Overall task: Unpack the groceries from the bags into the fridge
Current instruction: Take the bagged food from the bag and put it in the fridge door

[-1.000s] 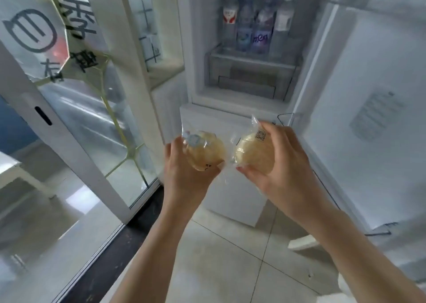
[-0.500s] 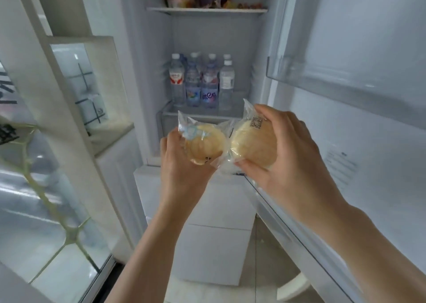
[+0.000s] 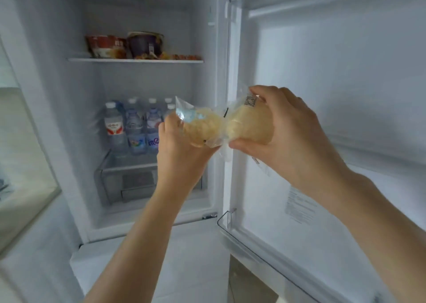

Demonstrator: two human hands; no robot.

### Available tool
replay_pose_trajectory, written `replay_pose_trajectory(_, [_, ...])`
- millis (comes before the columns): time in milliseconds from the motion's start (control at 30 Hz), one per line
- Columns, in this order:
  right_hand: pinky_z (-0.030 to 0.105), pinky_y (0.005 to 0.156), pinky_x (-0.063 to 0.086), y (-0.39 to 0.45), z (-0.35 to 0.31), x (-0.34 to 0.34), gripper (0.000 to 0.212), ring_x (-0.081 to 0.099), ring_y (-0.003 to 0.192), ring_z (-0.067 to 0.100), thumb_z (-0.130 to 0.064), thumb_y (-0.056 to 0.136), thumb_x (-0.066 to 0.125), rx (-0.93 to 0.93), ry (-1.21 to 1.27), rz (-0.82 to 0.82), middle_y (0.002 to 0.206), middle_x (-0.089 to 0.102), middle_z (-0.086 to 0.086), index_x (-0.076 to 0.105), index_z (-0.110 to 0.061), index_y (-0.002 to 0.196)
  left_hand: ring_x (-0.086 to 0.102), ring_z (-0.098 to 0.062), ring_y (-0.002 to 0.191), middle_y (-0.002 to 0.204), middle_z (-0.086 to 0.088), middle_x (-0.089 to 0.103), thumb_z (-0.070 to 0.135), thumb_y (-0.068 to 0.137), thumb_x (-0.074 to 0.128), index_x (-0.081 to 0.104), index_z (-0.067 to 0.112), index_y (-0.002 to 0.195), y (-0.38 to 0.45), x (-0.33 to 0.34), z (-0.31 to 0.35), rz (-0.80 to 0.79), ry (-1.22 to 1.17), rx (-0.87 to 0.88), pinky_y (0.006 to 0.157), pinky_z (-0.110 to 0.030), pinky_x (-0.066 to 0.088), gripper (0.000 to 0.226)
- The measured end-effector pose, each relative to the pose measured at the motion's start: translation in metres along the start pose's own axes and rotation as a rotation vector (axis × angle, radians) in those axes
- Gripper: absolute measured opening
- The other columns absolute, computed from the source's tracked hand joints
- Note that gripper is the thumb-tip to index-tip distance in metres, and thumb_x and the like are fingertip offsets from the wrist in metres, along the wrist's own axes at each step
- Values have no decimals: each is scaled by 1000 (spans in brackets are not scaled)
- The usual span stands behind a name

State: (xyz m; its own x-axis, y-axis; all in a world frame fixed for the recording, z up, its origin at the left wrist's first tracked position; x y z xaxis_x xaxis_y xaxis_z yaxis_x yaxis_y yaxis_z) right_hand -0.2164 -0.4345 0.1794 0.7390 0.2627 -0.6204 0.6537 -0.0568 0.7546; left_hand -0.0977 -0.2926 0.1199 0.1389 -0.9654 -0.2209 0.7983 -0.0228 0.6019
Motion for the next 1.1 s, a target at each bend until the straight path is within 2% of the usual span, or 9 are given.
replay_pose_trajectory(100, [42,83,48,13,-1,-16,80,50,105,22,-61,65,69,-1,-68,39,117,53,-3,45,-24,131,55,-13,100,112,5,54,53,56,83,47,26,110,24,9,11,-9,-54,28,85,-40,53,70])
replay_pose_trajectory(267, [37,79,42,39,9,-45,71,46,108,27,-52,70,71,47,-256,109,121,51,0,45,-23,130,56,-7,92,94,17,53,52,64,80,42,28,105,52,22,45,13,-167,98,65,-9,41,61])
replay_pose_trajectory(400, [37,76,39,52,24,-59,65,41,110,32,-33,73,72,128,-420,135,122,47,5,43,-20,130,52,-23,112,104,11,56,55,63,80,43,27,111,71,45,63,-32,-247,122,73,-19,41,67])
replay_pose_trajectory(500, [39,79,40,52,36,-64,67,41,111,32,-33,73,74,172,-478,136,122,47,6,42,-21,131,52,-20,113,104,11,55,52,64,81,42,25,116,76,70,76,-115,-246,120,76,-20,42,70])
replay_pose_trajectory(667, [43,88,44,45,60,-59,79,43,112,32,-40,71,79,253,-531,54,123,49,6,36,-22,136,57,-28,108,108,2,59,57,62,79,40,15,120,74,104,82,-245,-122,110,90,-44,49,82])
replay_pose_trajectory(833, [45,93,44,36,77,-45,81,44,113,31,-49,68,78,310,-533,-81,123,51,4,38,-23,133,54,-33,112,107,3,48,54,65,76,13,20,142,61,118,69,-329,55,116,99,-51,39,106])
replay_pose_trajectory(933, [44,92,44,36,77,-34,75,47,112,30,-50,69,76,309,-494,-145,120,52,4,41,-24,131,45,-32,124,131,-1,42,43,74,75,-3,26,151,60,121,63,-429,107,105,102,-53,30,111])
replay_pose_trajectory(1000, [43,91,45,37,77,-28,70,48,110,30,-50,71,75,304,-492,-172,117,52,3,43,-24,128,40,-34,128,143,-8,37,46,76,74,11,31,151,64,123,61,-507,161,111,104,-56,32,99])
replay_pose_trajectory(1100, [44,92,44,39,80,-26,72,47,112,30,-55,68,75,326,-477,-218,118,51,4,45,-26,127,42,-36,124,140,-10,38,63,59,68,36,34,137,68,124,56,-589,251,88,102,-55,40,89])
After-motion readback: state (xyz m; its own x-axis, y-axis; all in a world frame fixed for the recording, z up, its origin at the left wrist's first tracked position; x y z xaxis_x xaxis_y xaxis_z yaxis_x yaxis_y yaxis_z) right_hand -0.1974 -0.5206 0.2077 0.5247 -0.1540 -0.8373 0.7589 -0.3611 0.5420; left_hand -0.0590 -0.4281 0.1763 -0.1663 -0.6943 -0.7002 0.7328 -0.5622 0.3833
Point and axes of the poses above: each hand's wrist, its own y-axis towards the middle knuckle, its own x-axis out of the palm, z = x × y, the point moved 7 cm from there along y, towards the middle knuckle
